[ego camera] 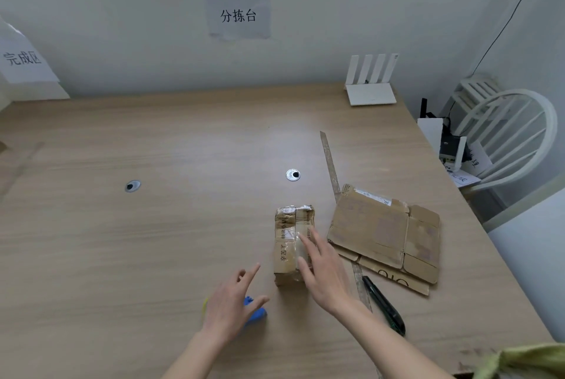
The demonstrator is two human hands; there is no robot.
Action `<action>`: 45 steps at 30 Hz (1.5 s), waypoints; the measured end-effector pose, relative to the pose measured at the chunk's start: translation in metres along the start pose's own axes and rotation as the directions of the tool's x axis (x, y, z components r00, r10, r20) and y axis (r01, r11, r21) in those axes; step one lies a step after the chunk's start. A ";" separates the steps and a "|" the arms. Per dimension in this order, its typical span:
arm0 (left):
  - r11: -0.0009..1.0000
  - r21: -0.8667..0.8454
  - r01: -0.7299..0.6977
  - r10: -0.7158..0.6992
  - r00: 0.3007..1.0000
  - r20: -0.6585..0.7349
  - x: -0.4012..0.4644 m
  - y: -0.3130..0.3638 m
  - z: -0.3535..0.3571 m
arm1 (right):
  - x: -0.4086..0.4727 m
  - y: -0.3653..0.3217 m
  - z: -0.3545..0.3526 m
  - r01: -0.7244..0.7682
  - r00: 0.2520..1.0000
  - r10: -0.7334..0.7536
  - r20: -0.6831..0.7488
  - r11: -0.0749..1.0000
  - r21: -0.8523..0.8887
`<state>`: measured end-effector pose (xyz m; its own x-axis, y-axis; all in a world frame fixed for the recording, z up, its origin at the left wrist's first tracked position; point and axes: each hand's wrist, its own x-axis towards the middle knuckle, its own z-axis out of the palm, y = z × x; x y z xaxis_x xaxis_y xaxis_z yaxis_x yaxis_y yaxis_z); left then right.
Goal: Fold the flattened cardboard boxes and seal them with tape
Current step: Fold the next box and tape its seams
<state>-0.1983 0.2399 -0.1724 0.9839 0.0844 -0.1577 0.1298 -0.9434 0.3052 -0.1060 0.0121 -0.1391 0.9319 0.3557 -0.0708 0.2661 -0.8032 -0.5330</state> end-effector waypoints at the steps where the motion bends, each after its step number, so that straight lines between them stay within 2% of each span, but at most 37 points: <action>1: 1.000 0.012 -0.011 0.011 1.000 0.004 -0.009 -0.009 0.006 | -0.004 -0.002 0.003 0.009 1.000 -0.010 -0.012 1.000 -0.026; 5: 0.993 0.113 -0.032 0.031 0.999 0.009 -0.037 -0.041 0.037 | -0.019 -0.005 0.016 0.025 0.999 -0.030 -0.042 0.995 -0.099; 9: 0.991 0.119 0.055 -0.072 0.987 0.141 -0.041 -0.039 0.048 | -0.034 -0.006 0.021 0.020 0.999 -0.025 -0.032 0.990 -0.141; 13: 0.988 0.066 0.140 -0.150 0.969 0.197 -0.031 -0.026 0.038 | -0.047 -0.007 0.015 0.014 0.999 -0.008 0.032 0.981 -0.196; 18: 0.958 -0.173 0.230 -0.214 0.971 0.103 -0.033 -0.031 -0.002 | -0.043 -0.029 -0.006 0.014 1.000 -0.011 0.019 0.984 -0.179; 20: 0.955 -0.238 0.180 -0.175 0.984 0.043 -0.029 -0.036 -0.033 | -0.036 -0.048 -0.016 0.029 0.999 -0.024 0.040 0.991 -0.133; 24: 0.948 -0.306 0.092 -0.117 0.991 -0.065 -0.017 -0.038 -0.106 | -0.017 -0.098 -0.036 -0.010 0.983 -0.017 0.183 0.989 0.146; 28: 0.957 -0.287 -0.036 -0.017 0.983 -0.181 -0.011 -0.030 -0.179 | 0.002 -0.144 -0.058 -0.059 0.959 -0.038 0.281 0.943 0.329; 35: 0.956 -0.243 -0.165 0.094 0.955 -0.281 -0.011 -0.019 -0.280 | 0.032 -0.204 -0.119 -0.024 0.963 -0.129 0.236 0.831 0.556; 45: 0.948 -0.102 -0.301 0.252 0.907 -0.336 -0.009 0.010 -0.357 | 0.033 -0.243 -0.189 0.055 0.975 -0.187 0.121 0.728 0.684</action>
<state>-0.1616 0.3444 0.1673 0.9669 -0.0532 0.2496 -0.1606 -0.8870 0.4329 -0.0936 0.1284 0.1472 0.8289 0.5548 -0.0711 0.0766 -0.2384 -0.9681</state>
